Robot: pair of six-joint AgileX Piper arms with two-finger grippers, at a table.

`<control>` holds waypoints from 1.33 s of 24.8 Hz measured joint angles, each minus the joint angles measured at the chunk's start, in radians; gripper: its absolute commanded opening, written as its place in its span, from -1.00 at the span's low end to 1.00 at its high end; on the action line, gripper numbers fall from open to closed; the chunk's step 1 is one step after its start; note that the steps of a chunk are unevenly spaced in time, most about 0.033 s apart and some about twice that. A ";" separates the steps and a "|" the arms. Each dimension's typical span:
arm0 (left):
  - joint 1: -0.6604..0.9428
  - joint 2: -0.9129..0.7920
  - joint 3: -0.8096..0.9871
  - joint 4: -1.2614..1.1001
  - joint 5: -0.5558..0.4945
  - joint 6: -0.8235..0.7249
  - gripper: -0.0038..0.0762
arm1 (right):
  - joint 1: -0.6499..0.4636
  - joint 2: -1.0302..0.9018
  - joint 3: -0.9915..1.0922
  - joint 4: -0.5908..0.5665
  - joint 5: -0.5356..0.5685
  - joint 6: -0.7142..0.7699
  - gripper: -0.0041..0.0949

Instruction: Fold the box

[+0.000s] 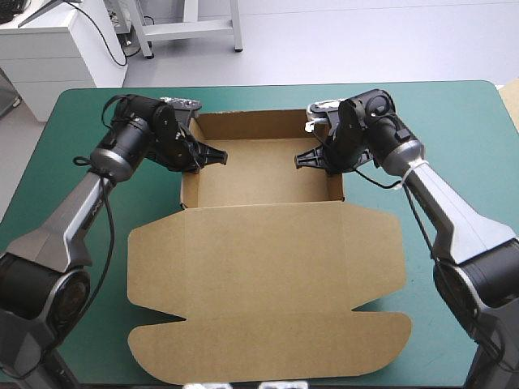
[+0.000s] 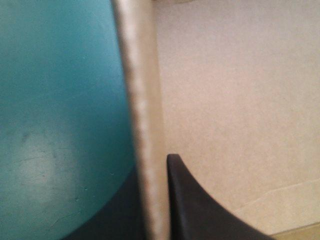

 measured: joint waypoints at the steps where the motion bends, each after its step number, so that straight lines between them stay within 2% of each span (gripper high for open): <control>1: -0.002 0.020 0.000 0.001 0.001 -0.003 -0.92 | -0.001 0.015 0.004 0.000 0.003 0.001 -0.95; 18: -0.005 0.205 -0.007 -0.039 -0.007 -0.038 -0.92 | -0.034 0.142 0.015 0.015 0.011 0.000 -0.94; 20: -0.004 0.208 -0.011 -0.046 -0.006 0.006 -0.91 | -0.034 0.142 0.015 0.008 0.011 0.000 -0.83; 22: -0.004 0.210 -0.015 -0.046 -0.004 0.039 -0.79 | -0.034 0.142 0.015 0.008 0.013 -0.005 -0.48; 23: -0.004 0.210 -0.015 -0.046 -0.004 0.044 -0.59 | -0.034 0.142 0.015 0.008 0.013 -0.012 -0.22; 24: -0.004 0.210 -0.015 -0.046 -0.004 0.064 -0.49 | -0.034 0.142 0.015 0.008 0.013 -0.023 -0.10; 25: -0.004 0.211 -0.015 -0.046 -0.005 0.077 -0.14 | -0.034 0.142 0.015 0.008 0.013 -0.024 0.03; 26: -0.006 0.217 -0.015 -0.050 -0.012 0.103 0.01 | -0.029 0.142 0.015 0.008 0.009 -0.027 0.05; 27: -0.007 0.220 -0.015 -0.054 -0.015 0.110 0.36 | -0.029 0.142 0.014 0.008 0.003 -0.027 0.05; 28: -0.011 0.222 -0.015 -0.059 -0.014 0.120 0.53 | -0.027 0.142 0.013 0.002 0.000 -0.026 0.05; 29: -0.011 0.221 -0.015 -0.058 -0.012 0.122 0.62 | -0.027 0.142 0.011 -0.012 -0.002 -0.023 0.05; 33: -0.012 0.219 -0.025 -0.055 0.005 0.123 0.59 | -0.027 0.142 -0.024 -0.059 0.002 -0.023 0.05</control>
